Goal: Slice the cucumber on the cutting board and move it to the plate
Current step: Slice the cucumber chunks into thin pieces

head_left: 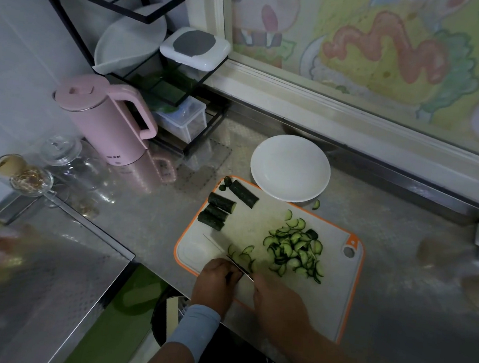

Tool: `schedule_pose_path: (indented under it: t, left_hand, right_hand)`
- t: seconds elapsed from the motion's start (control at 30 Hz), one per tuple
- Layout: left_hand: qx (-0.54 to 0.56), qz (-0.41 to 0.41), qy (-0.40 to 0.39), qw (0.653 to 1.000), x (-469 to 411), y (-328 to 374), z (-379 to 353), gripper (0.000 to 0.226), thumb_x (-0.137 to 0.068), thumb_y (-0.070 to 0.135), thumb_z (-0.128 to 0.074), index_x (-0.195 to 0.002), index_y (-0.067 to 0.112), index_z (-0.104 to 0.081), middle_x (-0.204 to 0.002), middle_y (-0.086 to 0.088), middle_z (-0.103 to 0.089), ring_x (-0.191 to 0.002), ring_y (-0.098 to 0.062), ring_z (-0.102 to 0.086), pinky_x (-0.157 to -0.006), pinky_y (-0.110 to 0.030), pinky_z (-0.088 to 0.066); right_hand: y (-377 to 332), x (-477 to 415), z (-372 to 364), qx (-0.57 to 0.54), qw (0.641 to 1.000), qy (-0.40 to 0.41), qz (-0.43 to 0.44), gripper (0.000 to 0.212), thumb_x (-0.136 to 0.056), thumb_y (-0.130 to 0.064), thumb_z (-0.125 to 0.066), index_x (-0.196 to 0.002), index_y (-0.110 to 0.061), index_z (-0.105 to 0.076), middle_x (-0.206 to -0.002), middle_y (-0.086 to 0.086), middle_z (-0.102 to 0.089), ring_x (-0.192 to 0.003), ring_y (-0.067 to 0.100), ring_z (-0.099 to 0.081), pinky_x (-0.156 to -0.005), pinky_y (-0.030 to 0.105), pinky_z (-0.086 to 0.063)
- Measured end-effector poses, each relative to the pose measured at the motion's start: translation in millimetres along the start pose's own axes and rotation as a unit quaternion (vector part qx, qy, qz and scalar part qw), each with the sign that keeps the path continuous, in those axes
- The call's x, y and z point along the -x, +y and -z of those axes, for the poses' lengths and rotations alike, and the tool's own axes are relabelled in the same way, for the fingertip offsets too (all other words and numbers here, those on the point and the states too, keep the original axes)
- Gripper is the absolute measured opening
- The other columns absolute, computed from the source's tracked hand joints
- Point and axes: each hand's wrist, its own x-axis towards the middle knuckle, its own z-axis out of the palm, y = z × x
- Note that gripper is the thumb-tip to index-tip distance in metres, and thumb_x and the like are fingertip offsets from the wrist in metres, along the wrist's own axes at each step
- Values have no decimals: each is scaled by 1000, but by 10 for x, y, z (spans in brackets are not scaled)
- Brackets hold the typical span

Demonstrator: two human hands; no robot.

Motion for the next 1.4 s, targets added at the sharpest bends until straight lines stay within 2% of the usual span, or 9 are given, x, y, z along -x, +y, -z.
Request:
schedule_pose_path:
  t: [0.17,0.3,0.43,0.6,0.7,0.8,0.9,1.27,1.4]
  left_hand:
    - [-4,-17,-6,1000,18,-27,-20,8,-70,13,-79,-69,16,-72,-74,0,-63,-69,-19,-60,-64,-16,-40]
    - [-15,-36,-6,999,28,-35,-13,10,-67,13,-81,-71,18,-74,-74,1,-63,-68,-15,-60,-63,-14,-42]
    - [1,-25,-11,1000,24,-44,-11,5,-70,14,-76,-74,15,-74,-78,-2,-61,-73,-18,-59,-68,-13,-38]
    - [4,8,-16,1000,35,-17,9,6,-79,18,-71,-76,13,-72,-81,-5,-62,-78,-22,-58,-69,-19,-36]
    - [7,10,-8,1000,37,-7,30,4,-77,19,-74,-75,15,-72,-78,-2,-63,-76,-20,-59,-67,-14,-33]
    - [0,-6,-13,1000,32,13,36,14,-67,13,-82,-65,16,-68,-69,-1,-61,-65,-20,-59,-61,-12,-31]
    - [5,4,-8,1000,35,-11,21,7,-75,16,-76,-71,13,-71,-77,-3,-62,-74,-21,-59,-65,-15,-34]
    - [6,-4,-27,1000,51,-38,15,5,-78,14,-70,-77,11,-74,-84,-5,-59,-81,-21,-55,-71,-24,-44]
    - [-3,10,-29,1000,50,-31,26,10,-83,18,-67,-80,11,-72,-86,-5,-59,-83,-21,-55,-70,-17,-34]
  right_hand:
    - [184,203,-98,-4,1000,18,-20,13,-74,-23,-73,-84,-22,-64,-58,-2,-59,-48,11,-57,-43,25,-38]
    - [105,59,-190,13,999,26,17,21,-82,-23,-47,-96,-21,-62,-57,-1,-58,-47,12,-57,-40,25,-38]
    - [-61,-194,-199,20,1000,7,19,30,-78,-21,-56,-105,-18,-68,-58,1,-62,-47,13,-59,-40,23,-44]
    - [-79,-205,-189,-14,1000,-15,5,43,-98,-17,-39,-142,-16,-39,-104,10,-67,-94,28,-64,-78,37,-49]
    - [-20,-68,-123,-10,999,39,21,32,-85,-18,-61,-116,-20,-54,-75,0,-67,-65,16,-65,-53,26,-46]
    - [78,91,-128,29,995,85,32,8,-86,-30,-45,-90,-25,-51,-56,-4,-56,-46,10,-56,-41,23,-29]
    - [184,178,-174,37,992,111,40,16,-85,-29,-45,-77,-26,-59,-50,-5,-52,-39,8,-51,-36,20,-33]
    - [-151,-228,-130,8,999,-4,36,38,-94,-15,-41,-131,-16,-48,-87,7,-68,-78,26,-65,-59,33,-42]
    - [-106,-173,-103,5,999,31,38,37,-83,-17,-64,-120,-18,-58,-70,2,-66,-61,18,-63,-49,26,-41]
